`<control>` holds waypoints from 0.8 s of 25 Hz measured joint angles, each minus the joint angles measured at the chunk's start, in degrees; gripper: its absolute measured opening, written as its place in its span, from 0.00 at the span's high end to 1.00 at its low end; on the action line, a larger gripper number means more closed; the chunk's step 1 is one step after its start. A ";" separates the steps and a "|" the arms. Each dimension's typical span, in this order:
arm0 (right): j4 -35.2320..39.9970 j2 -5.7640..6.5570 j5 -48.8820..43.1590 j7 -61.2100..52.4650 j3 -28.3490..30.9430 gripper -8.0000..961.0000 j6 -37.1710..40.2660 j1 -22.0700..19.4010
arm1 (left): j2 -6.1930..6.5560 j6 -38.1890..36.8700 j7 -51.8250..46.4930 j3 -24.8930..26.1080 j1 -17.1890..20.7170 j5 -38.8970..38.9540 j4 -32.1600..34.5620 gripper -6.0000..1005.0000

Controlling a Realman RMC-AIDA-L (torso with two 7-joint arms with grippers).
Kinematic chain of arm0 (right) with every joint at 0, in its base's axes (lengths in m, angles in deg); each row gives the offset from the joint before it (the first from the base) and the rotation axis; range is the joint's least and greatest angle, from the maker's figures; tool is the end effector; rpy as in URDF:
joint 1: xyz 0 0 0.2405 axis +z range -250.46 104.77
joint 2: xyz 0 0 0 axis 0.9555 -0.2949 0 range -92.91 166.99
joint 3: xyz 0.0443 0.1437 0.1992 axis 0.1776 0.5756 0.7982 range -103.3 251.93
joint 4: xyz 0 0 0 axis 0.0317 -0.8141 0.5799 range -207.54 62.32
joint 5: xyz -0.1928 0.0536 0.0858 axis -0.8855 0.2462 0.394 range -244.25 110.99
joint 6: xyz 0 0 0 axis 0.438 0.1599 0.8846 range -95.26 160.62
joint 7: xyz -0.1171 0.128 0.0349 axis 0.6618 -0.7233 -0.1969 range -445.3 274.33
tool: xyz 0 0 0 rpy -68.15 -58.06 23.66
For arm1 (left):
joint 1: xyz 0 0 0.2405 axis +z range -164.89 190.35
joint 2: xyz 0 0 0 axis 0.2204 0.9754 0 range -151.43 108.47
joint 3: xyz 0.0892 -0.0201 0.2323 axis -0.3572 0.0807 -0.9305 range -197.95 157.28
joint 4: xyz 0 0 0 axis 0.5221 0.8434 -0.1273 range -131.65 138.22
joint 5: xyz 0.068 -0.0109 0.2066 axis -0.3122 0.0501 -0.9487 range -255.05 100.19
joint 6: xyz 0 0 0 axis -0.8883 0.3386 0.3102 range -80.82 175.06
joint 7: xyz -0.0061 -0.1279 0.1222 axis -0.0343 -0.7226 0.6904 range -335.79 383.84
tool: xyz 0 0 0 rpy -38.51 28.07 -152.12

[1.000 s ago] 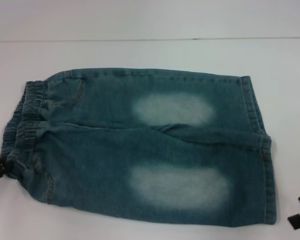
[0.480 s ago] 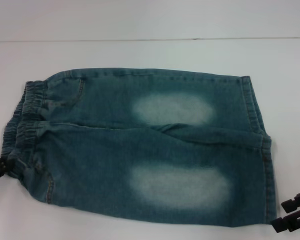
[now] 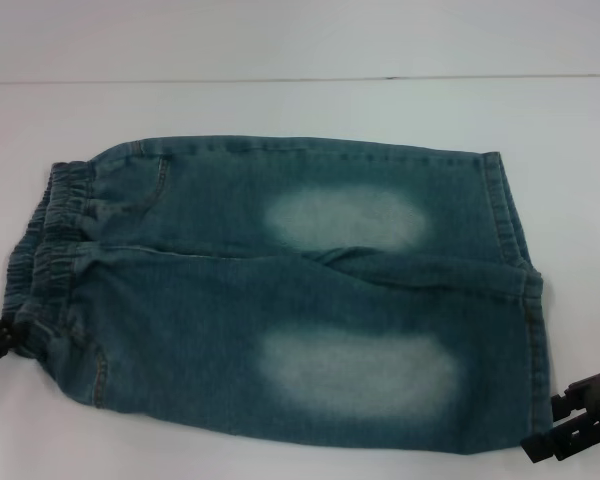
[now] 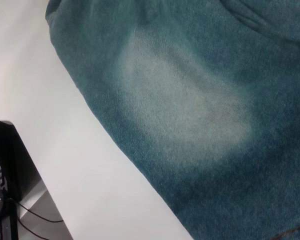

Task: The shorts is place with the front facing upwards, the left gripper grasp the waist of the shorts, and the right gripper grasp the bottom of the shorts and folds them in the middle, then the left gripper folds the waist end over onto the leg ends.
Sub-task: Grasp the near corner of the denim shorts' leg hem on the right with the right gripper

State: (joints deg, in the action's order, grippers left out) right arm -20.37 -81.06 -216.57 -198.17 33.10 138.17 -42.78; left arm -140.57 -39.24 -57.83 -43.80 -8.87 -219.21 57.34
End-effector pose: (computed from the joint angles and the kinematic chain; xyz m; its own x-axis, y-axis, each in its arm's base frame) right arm 0.3031 0.2836 -0.0014 0.6123 -0.7821 0.1160 -0.7862 -0.6178 -0.0156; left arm -0.3746 0.3007 0.0445 0.8065 0.5567 0.1991 0.5795 -0.6778 -0.4524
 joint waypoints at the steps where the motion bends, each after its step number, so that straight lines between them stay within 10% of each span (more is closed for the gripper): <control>1: -0.03 0.00 0.00 0.00 -0.05 0.07 -0.02 0.06 | 0.00 0.03 0.02 0.00 0.05 -0.03 0.00 0.95; 11: -1.25 -0.14 0.00 0.07 -1.37 0.10 -0.34 0.56 | 0.00 0.06 0.12 0.00 0.20 -0.07 -0.02 0.95; 20: -2.44 -0.03 0.00 -0.04 -2.04 0.44 -4.06 0.74 | 0.17 0.05 0.11 0.00 0.24 -0.07 -0.10 0.95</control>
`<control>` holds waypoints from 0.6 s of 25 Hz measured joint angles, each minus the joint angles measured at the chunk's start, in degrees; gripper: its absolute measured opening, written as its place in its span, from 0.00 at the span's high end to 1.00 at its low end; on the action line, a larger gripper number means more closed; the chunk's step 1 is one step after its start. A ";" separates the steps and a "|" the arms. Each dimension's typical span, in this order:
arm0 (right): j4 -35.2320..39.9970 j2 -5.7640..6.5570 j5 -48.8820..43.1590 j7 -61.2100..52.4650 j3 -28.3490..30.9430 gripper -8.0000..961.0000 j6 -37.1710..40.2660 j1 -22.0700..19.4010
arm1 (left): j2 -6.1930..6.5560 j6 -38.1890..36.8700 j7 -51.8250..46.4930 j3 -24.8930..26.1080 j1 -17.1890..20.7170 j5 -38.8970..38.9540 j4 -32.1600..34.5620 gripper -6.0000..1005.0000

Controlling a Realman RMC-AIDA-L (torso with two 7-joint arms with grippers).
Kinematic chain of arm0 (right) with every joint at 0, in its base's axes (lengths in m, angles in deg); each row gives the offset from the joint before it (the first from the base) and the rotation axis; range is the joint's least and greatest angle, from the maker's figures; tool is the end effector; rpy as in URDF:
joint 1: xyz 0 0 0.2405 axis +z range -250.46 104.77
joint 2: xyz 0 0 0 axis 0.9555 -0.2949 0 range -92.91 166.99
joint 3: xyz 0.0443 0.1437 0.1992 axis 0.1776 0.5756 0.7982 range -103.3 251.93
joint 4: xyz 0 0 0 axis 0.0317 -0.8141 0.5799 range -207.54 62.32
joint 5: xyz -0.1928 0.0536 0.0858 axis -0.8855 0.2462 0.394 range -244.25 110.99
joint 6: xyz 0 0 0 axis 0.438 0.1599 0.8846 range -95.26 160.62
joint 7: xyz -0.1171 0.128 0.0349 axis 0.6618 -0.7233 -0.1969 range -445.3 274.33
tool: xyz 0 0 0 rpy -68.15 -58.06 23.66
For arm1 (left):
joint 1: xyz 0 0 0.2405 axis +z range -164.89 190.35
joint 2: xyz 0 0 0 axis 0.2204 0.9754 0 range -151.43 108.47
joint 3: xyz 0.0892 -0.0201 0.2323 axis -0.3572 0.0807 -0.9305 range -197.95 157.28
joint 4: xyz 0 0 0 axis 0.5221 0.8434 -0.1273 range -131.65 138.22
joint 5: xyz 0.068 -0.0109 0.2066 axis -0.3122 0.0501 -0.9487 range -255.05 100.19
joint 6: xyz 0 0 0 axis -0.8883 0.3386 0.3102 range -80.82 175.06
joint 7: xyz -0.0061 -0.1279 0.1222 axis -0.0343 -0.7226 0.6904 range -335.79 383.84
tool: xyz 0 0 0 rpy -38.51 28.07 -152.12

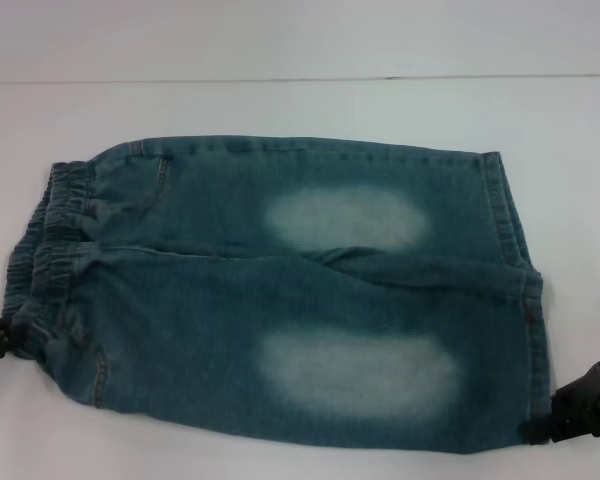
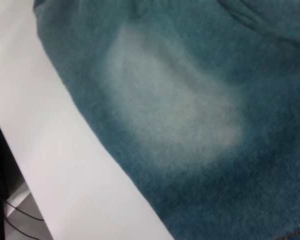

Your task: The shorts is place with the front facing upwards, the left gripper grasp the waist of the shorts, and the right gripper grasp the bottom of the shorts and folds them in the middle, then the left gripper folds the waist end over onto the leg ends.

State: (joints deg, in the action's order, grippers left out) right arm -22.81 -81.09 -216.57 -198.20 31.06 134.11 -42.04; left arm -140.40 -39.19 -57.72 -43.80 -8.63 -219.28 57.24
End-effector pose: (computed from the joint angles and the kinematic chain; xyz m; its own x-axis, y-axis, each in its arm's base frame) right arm 0.3062 0.2903 -0.0120 0.6186 -0.7751 0.1286 -0.7774 -0.6275 -0.0425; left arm -0.3767 0.2992 0.0454 0.8051 0.5598 0.1960 0.5804 -0.6758 -0.4544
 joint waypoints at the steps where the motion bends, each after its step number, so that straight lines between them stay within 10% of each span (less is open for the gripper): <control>1: -0.01 0.00 0.01 0.01 0.00 0.50 -0.19 -0.03 | 0.00 0.00 -0.04 0.00 0.00 0.00 -0.02 0.95; 7: -0.06 0.00 0.11 1.16 -0.09 0.80 0.03 -0.20 | 0.26 -0.26 -0.46 0.26 -0.07 0.00 -0.51 0.95; 15: 0.51 0.59 1.52 3.11 2.84 0.95 2.67 -0.03 | 0.80 -1.10 -4.22 0.08 -0.56 0.00 -0.36 0.95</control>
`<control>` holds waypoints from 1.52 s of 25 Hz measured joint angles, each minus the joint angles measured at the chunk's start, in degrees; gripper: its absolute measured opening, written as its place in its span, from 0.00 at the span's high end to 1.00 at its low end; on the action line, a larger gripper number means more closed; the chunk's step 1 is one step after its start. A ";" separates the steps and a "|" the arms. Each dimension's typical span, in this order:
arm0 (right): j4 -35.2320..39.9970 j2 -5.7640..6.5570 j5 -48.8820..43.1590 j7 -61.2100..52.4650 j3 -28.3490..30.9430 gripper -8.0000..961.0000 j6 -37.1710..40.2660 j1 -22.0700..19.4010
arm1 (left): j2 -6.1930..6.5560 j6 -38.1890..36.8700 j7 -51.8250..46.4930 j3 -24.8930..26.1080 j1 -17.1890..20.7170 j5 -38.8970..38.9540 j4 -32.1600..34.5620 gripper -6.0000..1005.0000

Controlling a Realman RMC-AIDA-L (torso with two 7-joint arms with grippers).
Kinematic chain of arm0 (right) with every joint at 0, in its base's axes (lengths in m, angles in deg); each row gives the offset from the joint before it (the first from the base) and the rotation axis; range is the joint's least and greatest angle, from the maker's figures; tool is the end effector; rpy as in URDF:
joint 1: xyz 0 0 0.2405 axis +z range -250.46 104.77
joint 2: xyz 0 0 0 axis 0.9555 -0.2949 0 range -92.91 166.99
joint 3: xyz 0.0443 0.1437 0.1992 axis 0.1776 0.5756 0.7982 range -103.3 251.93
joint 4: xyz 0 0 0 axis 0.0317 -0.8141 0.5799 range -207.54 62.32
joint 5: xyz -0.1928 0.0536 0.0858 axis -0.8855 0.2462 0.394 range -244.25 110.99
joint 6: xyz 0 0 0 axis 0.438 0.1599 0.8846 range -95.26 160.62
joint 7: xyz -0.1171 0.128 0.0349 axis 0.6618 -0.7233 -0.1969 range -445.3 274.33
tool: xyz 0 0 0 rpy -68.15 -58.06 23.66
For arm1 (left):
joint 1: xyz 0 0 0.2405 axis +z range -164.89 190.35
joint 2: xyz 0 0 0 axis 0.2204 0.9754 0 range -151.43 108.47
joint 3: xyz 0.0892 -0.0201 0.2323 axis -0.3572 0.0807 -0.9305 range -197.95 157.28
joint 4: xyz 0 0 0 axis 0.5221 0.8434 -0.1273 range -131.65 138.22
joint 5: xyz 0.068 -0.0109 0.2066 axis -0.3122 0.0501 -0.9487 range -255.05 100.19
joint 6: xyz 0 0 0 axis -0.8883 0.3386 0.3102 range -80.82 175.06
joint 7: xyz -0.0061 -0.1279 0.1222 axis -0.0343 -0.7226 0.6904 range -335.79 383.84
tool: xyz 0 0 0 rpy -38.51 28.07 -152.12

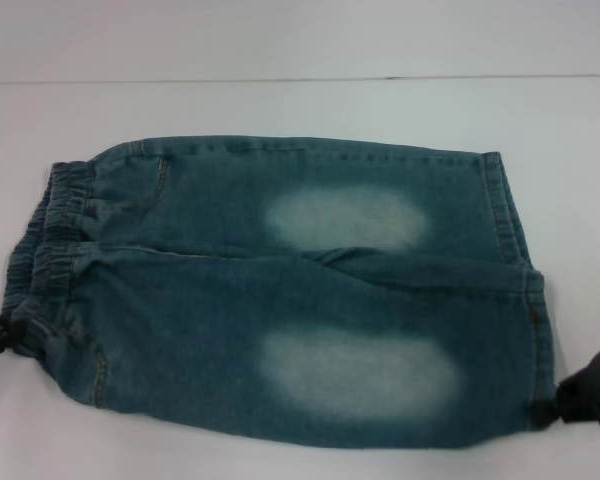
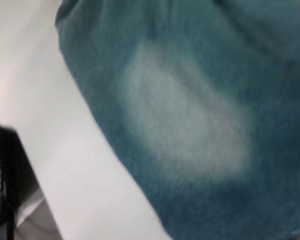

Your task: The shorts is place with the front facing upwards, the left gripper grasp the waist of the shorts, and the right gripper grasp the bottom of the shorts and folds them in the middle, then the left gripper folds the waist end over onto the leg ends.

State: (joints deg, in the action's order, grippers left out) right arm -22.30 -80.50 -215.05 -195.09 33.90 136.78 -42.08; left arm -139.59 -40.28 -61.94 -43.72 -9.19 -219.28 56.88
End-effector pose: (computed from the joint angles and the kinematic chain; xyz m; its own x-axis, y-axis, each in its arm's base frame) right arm 0.3014 0.2901 -0.0025 0.6521 -0.7539 0.0797 -0.7559 -0.6547 -0.0078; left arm -0.3742 0.3012 0.0491 0.7663 0.6014 0.2260 0.6325 -0.6448 -0.4291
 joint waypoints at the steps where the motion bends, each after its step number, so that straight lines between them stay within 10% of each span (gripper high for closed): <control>1: 0.15 0.25 0.36 0.00 0.93 0.96 -0.05 0.02 | 0.07 -0.26 -0.91 -0.06 -0.17 0.01 0.15 0.95; 22: 0.20 3.01 17.74 0.71 7.62 0.97 -19.14 2.68 | -2.08 2.60 -17.83 0.54 -6.72 3.68 8.27 0.94; 38: -1.57 -1.13 22.05 8.19 4.81 0.97 -41.17 4.05 | -5.73 20.16 -17.83 -3.72 -8.13 9.62 5.40 0.95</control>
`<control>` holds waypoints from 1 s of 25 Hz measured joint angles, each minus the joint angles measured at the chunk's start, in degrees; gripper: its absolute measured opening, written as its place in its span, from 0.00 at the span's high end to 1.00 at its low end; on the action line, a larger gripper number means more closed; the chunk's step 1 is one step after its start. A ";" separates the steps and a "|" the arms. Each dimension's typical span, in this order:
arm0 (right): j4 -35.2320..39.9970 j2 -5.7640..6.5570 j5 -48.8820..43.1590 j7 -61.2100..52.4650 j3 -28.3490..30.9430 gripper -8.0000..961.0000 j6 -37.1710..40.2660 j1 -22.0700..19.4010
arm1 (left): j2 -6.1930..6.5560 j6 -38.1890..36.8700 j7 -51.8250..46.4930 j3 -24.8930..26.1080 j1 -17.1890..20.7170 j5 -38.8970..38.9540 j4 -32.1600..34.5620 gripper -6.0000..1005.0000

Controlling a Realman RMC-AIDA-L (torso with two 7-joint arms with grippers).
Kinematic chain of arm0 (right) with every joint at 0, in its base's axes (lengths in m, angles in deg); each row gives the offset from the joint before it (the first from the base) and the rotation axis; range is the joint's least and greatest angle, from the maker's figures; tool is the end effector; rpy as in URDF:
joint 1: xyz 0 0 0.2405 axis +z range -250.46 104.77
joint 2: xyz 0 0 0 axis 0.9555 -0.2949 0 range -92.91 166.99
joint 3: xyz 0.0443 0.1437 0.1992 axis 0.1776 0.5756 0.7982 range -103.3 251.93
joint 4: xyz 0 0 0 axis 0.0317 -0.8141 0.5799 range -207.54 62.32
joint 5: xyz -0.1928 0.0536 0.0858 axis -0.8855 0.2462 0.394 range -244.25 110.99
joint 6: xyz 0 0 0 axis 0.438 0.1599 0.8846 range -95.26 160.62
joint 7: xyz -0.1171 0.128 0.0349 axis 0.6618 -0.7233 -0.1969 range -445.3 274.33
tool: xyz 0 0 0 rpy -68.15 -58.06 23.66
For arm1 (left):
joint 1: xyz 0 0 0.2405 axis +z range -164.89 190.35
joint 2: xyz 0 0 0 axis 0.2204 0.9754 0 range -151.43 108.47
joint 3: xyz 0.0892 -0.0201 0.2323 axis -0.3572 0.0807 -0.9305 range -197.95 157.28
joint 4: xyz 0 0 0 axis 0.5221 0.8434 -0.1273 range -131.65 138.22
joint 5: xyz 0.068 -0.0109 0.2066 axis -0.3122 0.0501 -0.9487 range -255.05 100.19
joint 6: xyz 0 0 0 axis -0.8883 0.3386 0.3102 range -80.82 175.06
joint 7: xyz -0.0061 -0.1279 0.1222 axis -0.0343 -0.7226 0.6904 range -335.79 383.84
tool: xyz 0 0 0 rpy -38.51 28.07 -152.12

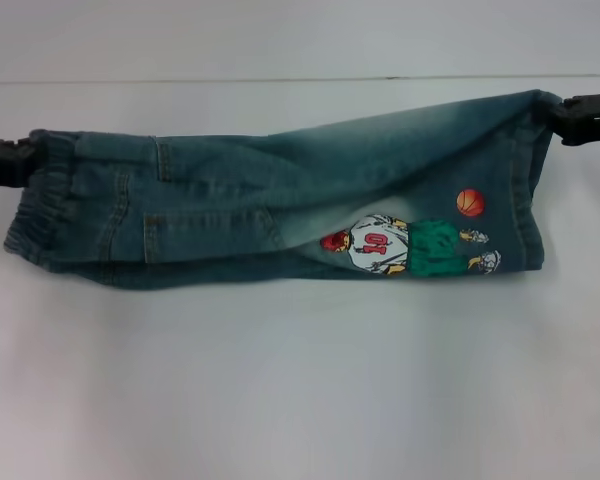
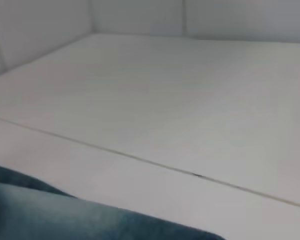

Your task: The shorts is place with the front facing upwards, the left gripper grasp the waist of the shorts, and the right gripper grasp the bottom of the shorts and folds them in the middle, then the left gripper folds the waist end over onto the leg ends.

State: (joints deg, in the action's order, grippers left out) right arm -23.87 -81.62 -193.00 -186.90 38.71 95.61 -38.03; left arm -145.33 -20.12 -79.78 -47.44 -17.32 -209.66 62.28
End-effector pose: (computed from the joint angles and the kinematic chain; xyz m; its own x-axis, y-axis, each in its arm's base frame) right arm 0.2821 0.4372 0.0439 0.7338 -0.4817 -0.4791 -0.6794 -0.5150 -0.5227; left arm -0.3105 0.4035 0.0608 0.6698 0.5246 0.5255 0.7389 -0.4010 -0.5416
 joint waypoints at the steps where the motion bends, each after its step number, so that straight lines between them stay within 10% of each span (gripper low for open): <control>1: -0.62 -0.08 0.00 0.05 -0.72 0.97 -1.71 0.05 | 0.03 1.46 -0.10 -0.72 -0.03 0.05 -0.65 0.95; 25: -6.46 -0.68 0.17 4.41 -7.02 0.97 -11.84 1.69 | 0.29 13.17 0.51 -11.88 -0.70 1.39 -6.81 0.93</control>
State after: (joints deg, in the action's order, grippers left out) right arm -30.33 -82.30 -192.84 -182.49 31.69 83.77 -36.33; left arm -145.03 -6.95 -79.26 -59.32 -18.02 -208.27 55.46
